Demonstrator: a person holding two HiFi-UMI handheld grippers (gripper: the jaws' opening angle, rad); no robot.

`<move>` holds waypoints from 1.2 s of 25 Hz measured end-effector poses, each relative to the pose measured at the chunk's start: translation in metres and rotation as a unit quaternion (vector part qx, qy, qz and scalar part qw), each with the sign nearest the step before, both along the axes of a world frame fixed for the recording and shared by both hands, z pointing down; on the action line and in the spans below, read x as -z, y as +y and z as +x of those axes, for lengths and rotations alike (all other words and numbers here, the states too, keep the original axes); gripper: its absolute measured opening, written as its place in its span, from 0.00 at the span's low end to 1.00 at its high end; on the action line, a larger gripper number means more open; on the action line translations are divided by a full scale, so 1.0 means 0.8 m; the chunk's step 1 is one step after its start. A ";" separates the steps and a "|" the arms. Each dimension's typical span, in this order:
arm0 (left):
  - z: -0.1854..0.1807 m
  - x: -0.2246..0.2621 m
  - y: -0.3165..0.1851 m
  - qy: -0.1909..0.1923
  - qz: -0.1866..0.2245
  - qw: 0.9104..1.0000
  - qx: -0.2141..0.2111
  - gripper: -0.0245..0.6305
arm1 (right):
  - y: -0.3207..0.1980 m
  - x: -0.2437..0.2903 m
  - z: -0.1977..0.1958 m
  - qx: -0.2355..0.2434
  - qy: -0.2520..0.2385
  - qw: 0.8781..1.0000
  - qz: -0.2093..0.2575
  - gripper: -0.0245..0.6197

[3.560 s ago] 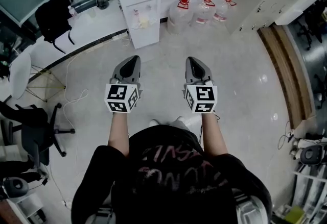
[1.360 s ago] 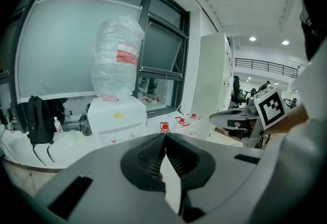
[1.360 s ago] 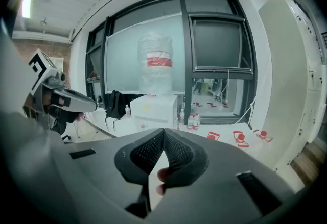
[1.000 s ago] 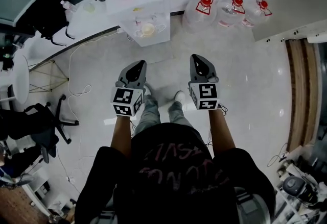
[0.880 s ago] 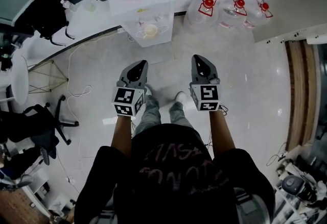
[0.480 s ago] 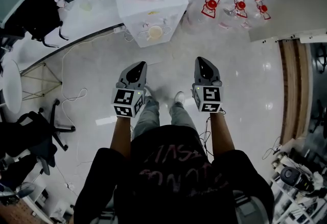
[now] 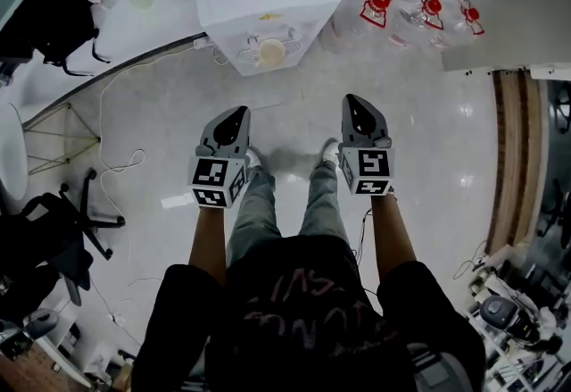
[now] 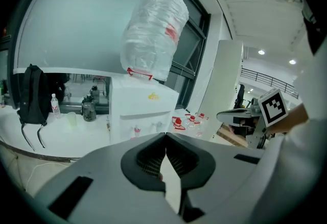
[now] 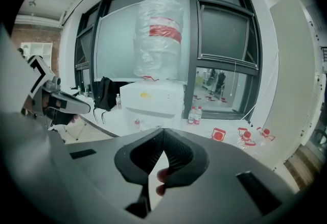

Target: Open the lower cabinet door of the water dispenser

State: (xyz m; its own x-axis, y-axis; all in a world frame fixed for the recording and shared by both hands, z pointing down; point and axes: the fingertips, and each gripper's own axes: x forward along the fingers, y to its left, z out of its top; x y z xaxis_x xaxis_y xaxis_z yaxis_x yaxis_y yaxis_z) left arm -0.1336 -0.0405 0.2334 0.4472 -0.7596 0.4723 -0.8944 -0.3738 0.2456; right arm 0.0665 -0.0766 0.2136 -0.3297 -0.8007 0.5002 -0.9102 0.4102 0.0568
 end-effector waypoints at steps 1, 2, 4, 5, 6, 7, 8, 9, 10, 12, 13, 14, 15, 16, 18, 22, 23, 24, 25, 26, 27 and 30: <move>0.005 -0.006 -0.004 -0.004 0.000 1.000 0.003 0.05 | -0.003 -0.008 0.005 0.004 -0.003 1.000 -0.005 0.06; 0.010 -0.011 -0.008 -0.007 0.000 1.000 0.008 0.05 | -0.007 -0.016 0.010 0.007 -0.005 1.000 -0.009 0.06; 0.020 -0.020 -0.015 -0.006 0.001 1.000 0.018 0.05 | -0.017 -0.026 0.016 0.015 -0.016 1.000 -0.009 0.06; 0.026 -0.025 -0.018 -0.006 0.001 1.000 0.023 0.05 | -0.021 -0.031 0.020 0.018 -0.020 1.000 -0.010 0.06; 0.031 -0.031 -0.021 -0.007 0.000 1.000 0.026 0.05 | -0.025 -0.038 0.025 0.021 -0.023 0.999 -0.012 0.06; 0.036 -0.039 -0.024 -0.011 -0.001 1.000 0.027 0.05 | -0.030 -0.046 0.031 0.022 -0.025 0.999 -0.014 0.06; 0.041 -0.048 -0.027 -0.016 -0.003 0.999 0.028 0.05 | -0.035 -0.056 0.036 0.023 -0.027 0.999 -0.016 0.06; 0.046 -0.057 -0.030 -0.022 -0.004 0.999 0.029 0.05 | -0.039 -0.066 0.042 0.024 -0.029 0.999 -0.017 0.06; 0.050 -0.067 -0.033 -0.027 -0.005 0.999 0.030 0.05 | -0.044 -0.076 0.047 0.024 -0.032 0.999 -0.018 0.06; 0.058 -0.086 -0.039 -0.034 -0.005 0.999 0.033 0.05 | -0.050 -0.100 0.057 0.026 -0.034 0.999 -0.022 0.06; 0.061 -0.095 -0.041 -0.035 -0.004 0.999 0.035 0.05 | -0.053 -0.113 0.062 0.028 -0.033 0.999 -0.024 0.06; 0.064 -0.105 -0.043 -0.036 -0.005 0.999 0.039 0.05 | -0.054 -0.126 0.065 0.031 -0.032 0.999 -0.026 0.06; 0.065 -0.115 -0.044 -0.036 -0.006 0.998 0.042 0.05 | -0.055 -0.139 0.068 0.033 -0.029 0.999 -0.028 0.06; 0.066 -0.126 -0.045 -0.037 -0.007 0.998 0.045 0.05 | -0.056 -0.151 0.070 0.035 -0.028 0.999 -0.029 0.06; 0.066 -0.150 -0.046 -0.041 -0.010 0.998 0.049 0.05 | -0.059 -0.175 0.071 0.037 -0.030 0.998 -0.031 0.06; 0.064 -0.200 -0.050 -0.047 -0.010 0.997 0.055 0.05 | -0.068 -0.223 0.071 0.040 -0.036 0.998 -0.034 0.06; 0.063 -0.212 -0.051 -0.047 -0.010 0.997 0.056 0.05 | -0.070 -0.235 0.070 0.042 -0.035 0.998 -0.033 0.06; 0.063 -0.225 -0.053 -0.048 -0.009 0.997 0.057 0.05 | -0.073 -0.247 0.070 0.045 -0.033 0.998 -0.032 0.06; 0.062 -0.238 -0.054 -0.049 -0.009 0.997 0.059 0.05 | -0.076 -0.260 0.069 0.048 -0.032 0.998 -0.031 0.06; 0.060 -0.251 -0.055 -0.050 -0.009 0.997 0.062 0.05 | -0.079 -0.272 0.069 0.050 -0.031 0.998 -0.030 0.06; 0.058 -0.263 -0.056 -0.050 -0.010 0.997 0.064 0.05 | -0.082 -0.284 0.068 0.052 -0.031 0.998 -0.030 0.06; 0.051 -0.302 -0.063 -0.051 -0.012 0.996 0.073 0.05 | -0.091 -0.322 0.067 0.055 -0.031 0.997 -0.033 0.06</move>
